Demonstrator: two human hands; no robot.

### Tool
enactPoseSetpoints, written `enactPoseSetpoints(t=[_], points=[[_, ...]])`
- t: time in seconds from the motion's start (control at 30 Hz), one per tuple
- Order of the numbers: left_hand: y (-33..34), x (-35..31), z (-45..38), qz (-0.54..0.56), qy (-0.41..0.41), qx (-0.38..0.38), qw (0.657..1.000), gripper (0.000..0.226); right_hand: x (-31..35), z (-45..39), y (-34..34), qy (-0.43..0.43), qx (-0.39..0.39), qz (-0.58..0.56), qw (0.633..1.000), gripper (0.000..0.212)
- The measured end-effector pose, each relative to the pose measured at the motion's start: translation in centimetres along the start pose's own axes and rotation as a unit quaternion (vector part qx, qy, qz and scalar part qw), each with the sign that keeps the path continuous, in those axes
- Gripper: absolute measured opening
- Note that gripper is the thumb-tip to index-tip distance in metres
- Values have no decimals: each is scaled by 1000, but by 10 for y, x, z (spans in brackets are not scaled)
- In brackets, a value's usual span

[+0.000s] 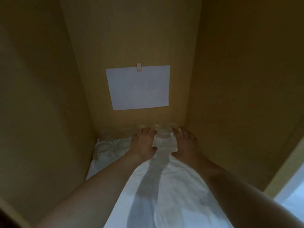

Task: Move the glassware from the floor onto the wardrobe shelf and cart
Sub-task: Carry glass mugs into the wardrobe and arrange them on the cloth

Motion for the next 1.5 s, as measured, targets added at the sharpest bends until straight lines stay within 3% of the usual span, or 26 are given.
enactPoseSetpoints(t=[0.57,0.8,1.13,1.27,1.5], points=[[15,-23,149,66,33,22,997,69,49,170,33,60,22,26,998,90],[-17,-49,214,82,12,-25,996,67,57,234,5,16,5,-8,1000,85],[-2,-91,328,33,-21,-2,999,70,50,327,27,-27,22,-24,999,85],[7,-80,378,-14,-53,35,998,73,76,352,47,-71,51,-33,996,88],[-9,-40,455,-33,-118,36,992,72,150,383,65,-150,68,-56,985,87]])
Point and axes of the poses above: each hand's wrist, its own z-axis away from the middle knuckle, its own y-axis out of the palm, x = y × z, the point moved 4 cm from there along -z, towards the middle knuckle, and after that the axes turned 14 degrees about x, right-handed, at the moved point
